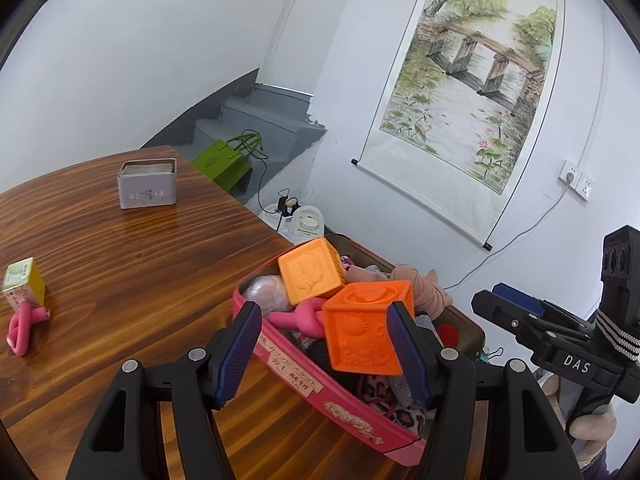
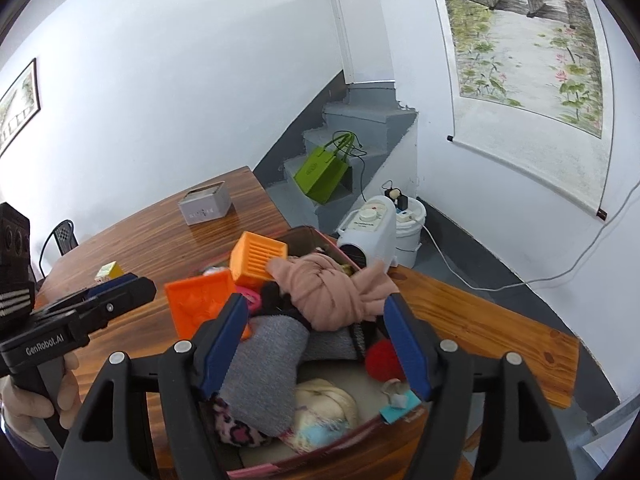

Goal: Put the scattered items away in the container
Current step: 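Carry the red ball and orange cube into the pink tin and release both, then move both grippers back to the last items on the table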

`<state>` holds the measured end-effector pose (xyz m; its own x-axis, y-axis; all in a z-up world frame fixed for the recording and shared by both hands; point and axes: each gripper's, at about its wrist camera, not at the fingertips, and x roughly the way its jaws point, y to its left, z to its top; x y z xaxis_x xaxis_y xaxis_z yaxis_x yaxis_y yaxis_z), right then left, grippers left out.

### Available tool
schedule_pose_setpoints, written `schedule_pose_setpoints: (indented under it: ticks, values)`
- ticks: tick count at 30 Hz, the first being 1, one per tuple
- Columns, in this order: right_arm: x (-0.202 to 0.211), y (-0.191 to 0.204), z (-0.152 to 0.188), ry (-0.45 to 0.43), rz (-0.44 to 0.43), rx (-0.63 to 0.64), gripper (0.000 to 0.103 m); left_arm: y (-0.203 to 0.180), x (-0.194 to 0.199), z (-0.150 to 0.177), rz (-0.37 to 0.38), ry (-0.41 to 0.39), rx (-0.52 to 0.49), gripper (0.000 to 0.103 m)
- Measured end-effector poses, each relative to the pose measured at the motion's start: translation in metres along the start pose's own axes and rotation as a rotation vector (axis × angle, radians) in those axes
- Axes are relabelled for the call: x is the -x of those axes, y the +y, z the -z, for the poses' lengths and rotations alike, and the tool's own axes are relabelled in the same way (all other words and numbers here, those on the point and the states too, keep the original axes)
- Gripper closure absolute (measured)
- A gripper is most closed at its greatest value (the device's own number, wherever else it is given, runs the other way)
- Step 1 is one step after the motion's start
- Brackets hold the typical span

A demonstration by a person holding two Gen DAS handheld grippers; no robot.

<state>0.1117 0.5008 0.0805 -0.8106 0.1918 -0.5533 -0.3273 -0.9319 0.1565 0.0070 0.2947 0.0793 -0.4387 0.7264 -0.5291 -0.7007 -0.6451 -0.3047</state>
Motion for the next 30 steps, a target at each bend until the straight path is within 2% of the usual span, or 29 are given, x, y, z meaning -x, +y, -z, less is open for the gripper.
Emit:
schedule_pose_setpoints:
  ticks: [2,3,4,13,18,22,25,30]
  values:
    - [-0.004,0.01,-0.004,-0.003,-0.014,0.019,0.029,0.007,0.007,0.001,-0.012,-0.007,0.008,0.035]
    - [-0.006,0.015,-0.005,-0.003,-0.018,0.029,0.029,0.01,0.01,0.002,-0.017,-0.012,0.013,0.027]
    - [-0.009,0.021,-0.007,-0.003,-0.022,0.042,0.029,0.013,0.013,0.002,-0.022,-0.021,0.021,0.025]
    - [-0.055,0.044,-0.018,0.056,-0.012,0.081,0.029,0.043,0.04,0.007,-0.068,-0.051,0.051,0.025]
    - [-0.052,0.047,-0.012,0.056,0.014,0.101,0.029,0.07,0.049,0.011,-0.11,-0.05,0.089,0.025]
    - [-0.047,0.053,-0.011,0.044,0.07,0.153,0.029,0.094,0.058,0.011,-0.156,-0.058,0.139,0.025]
    - [-0.058,0.054,-0.02,0.062,0.095,0.149,0.029,0.109,0.068,0.011,-0.198,-0.08,0.165,0.025]
    - [-0.067,0.055,-0.027,0.074,0.092,0.133,0.029,0.145,0.096,0.009,-0.334,-0.135,0.207,0.025]
